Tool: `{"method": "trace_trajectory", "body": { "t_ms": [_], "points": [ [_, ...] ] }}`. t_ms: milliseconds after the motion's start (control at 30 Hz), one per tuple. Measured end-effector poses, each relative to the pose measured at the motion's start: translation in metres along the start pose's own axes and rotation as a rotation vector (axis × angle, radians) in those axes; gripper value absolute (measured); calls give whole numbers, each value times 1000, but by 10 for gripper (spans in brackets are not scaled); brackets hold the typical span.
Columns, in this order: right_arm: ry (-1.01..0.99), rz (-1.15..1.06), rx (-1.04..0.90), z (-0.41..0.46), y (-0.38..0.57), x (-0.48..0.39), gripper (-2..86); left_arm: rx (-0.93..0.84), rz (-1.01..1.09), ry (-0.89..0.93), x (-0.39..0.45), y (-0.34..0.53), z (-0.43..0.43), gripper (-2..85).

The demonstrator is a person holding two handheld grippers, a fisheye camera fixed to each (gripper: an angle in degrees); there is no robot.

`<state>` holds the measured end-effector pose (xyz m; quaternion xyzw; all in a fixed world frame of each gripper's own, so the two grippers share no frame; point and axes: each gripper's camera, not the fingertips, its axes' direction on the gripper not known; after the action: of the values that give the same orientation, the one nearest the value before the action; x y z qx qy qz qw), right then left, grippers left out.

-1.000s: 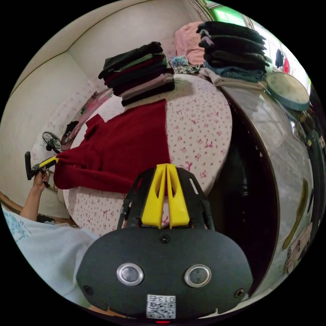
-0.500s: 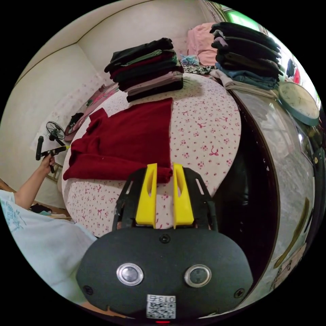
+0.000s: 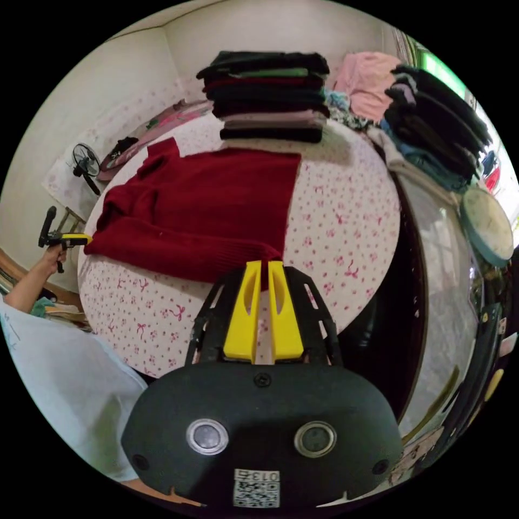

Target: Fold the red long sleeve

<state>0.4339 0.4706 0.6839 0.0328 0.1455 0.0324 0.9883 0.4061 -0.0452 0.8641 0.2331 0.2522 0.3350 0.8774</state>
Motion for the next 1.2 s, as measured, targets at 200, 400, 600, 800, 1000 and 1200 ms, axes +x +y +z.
{"method": "trace_trajectory", "body": {
  "t_ms": [200, 400, 600, 800, 1000, 1200],
  "points": [
    [81, 33, -213, 44, -27, -2, 43, 39, 55, -72, 3, -24, -9, 5],
    [83, 204, -134, 24, -52, 15, 98, 6, -56, 45, -15, -9, 19, 14],
    [-203, -37, -27, 17, -122, -63, 100, 206, -188, -35, -22, 17, -22, 18],
    [-413, -288, -193, 94, -199, -170, 100, 99, 37, -20, 31, 0, 2, 3],
    [-412, -473, -458, 127, -248, -216, 40, 38, 12, -11, 35, -1, 27, -2],
    [-58, -645, 29, 27, -302, -212, 39, 16, 46, -27, 28, 3, 34, -2]
  ]
}}
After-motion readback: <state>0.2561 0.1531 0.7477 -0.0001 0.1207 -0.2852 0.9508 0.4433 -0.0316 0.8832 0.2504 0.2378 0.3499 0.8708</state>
